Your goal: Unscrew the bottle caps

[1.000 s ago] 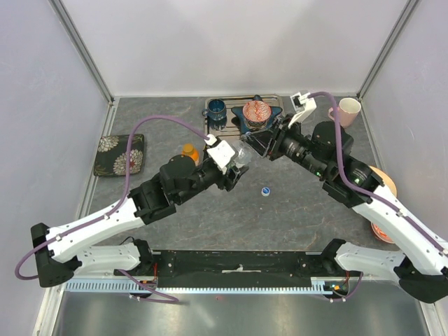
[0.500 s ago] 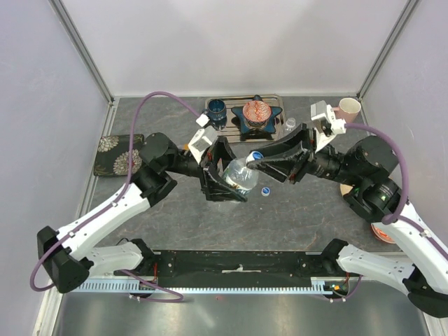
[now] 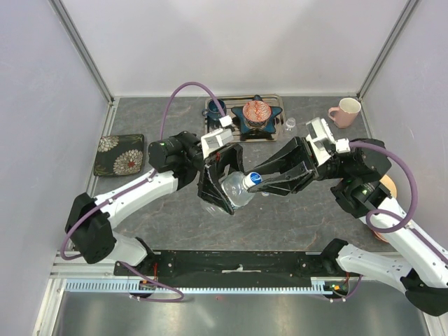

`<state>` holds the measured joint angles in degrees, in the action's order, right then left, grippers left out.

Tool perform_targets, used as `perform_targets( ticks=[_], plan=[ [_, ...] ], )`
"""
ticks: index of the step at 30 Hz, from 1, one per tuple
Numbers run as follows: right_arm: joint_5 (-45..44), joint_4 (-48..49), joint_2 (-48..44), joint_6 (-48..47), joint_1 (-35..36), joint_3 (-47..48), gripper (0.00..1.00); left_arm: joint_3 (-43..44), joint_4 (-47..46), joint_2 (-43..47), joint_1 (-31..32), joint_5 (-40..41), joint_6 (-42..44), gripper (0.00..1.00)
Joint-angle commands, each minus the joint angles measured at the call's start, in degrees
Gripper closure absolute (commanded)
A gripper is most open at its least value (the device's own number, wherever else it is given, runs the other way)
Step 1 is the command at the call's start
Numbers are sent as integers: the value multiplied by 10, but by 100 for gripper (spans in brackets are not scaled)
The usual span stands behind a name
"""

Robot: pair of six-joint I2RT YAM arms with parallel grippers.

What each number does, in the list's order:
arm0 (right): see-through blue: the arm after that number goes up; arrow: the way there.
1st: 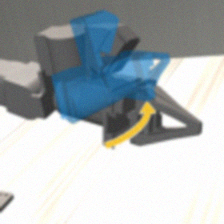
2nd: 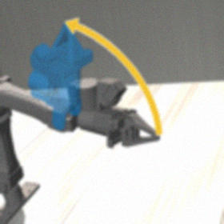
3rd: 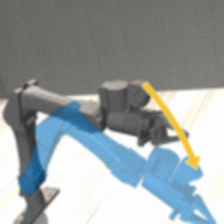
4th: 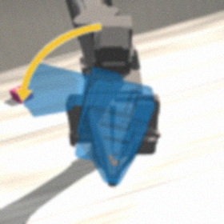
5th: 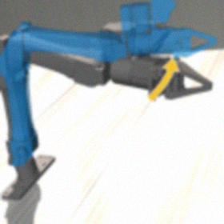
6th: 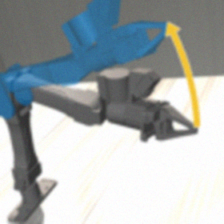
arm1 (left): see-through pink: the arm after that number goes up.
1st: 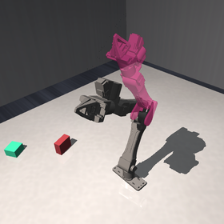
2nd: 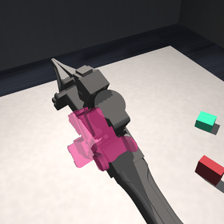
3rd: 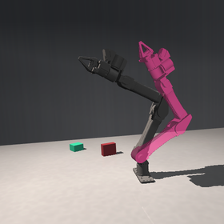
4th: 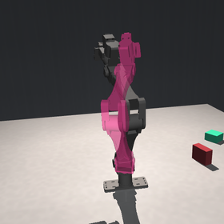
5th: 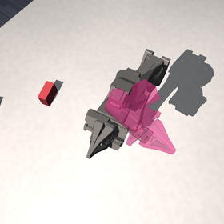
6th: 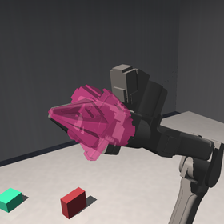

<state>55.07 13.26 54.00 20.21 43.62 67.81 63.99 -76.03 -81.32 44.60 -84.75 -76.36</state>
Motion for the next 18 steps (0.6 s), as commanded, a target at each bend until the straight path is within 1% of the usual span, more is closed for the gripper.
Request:
perform_targets(
  ticks=[1,4,9,12,13,15,16,18],
  plan=[
    [128,14,25,46,16,-41,100,43,-148,-33,-8,72,-121,50],
    [101,-25,22,19,16,-33,100,40,-135,-35,-13,67,-109,50],
    [77,-38,6,24,16,-7,100,15,-107,-25,-28,57,-81,50],
    [54,-37,-2,33,16,15,100,-3,-53,-10,-38,56,-35,51],
    [49,-28,-3,42,16,21,100,-9,-9,0,-40,56,0,51],
    [17,-21,-7,63,16,36,100,-21,48,13,-44,63,48,51],
    [11,2,-8,76,16,36,100,-25,119,22,-45,64,103,51],
    [-22,8,-13,88,16,43,100,-30,190,45,-46,75,159,50]
  ],
)
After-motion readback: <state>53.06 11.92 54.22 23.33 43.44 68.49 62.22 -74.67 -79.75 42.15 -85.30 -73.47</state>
